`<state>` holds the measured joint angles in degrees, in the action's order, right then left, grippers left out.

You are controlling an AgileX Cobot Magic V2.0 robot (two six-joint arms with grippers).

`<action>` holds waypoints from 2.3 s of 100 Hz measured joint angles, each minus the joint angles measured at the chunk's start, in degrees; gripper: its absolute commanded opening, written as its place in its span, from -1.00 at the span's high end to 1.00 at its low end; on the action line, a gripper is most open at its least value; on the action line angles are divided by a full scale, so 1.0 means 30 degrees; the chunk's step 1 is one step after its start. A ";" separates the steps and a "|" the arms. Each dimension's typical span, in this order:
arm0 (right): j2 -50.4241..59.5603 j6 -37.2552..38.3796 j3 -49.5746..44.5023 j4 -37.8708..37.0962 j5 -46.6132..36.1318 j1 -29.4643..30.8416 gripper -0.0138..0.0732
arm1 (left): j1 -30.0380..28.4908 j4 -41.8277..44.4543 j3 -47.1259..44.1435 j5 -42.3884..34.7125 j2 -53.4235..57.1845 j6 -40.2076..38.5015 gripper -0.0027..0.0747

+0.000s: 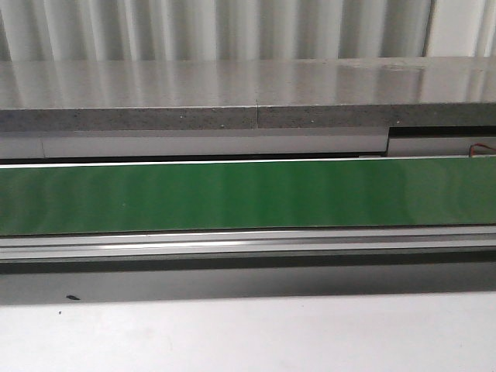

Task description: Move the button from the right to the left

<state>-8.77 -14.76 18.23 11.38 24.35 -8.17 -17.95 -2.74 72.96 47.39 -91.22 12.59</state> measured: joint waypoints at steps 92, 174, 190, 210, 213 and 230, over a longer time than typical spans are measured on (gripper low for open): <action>0.0000 0.0000 0.0000 0.0032 0.0000 0.0000 0.84 | 0.8201 -0.2386 -1.1192 -0.7271 1.3475 -0.0451 0.99; 0.0000 0.0000 0.0000 0.0032 0.0000 0.0000 0.84 | 0.8281 -0.2534 -1.8833 -0.9312 2.6360 -0.0600 0.99; 0.0000 0.0000 0.0000 0.0032 0.0000 0.0000 0.84 | 0.8281 -0.2534 -1.9632 -0.9832 2.6806 -0.0600 0.99; 0.0000 0.0000 0.0000 0.0032 0.0000 0.0000 0.84 | 0.7913 -0.0395 -2.1408 -1.1384 2.8496 -0.2111 0.99; 0.0000 0.0000 0.0000 0.0032 0.0000 0.0000 0.84 | 0.7741 0.0016 -2.1709 -1.1570 2.8721 -0.2584 0.99; 0.0000 0.0000 0.0000 0.0032 0.0000 0.0000 0.84 | 0.6942 0.0912 -2.3563 -1.2098 2.9896 -0.3568 0.99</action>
<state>-8.77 -14.76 18.23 11.47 24.35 -8.17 2.87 0.00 2.27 11.09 -1.53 1.89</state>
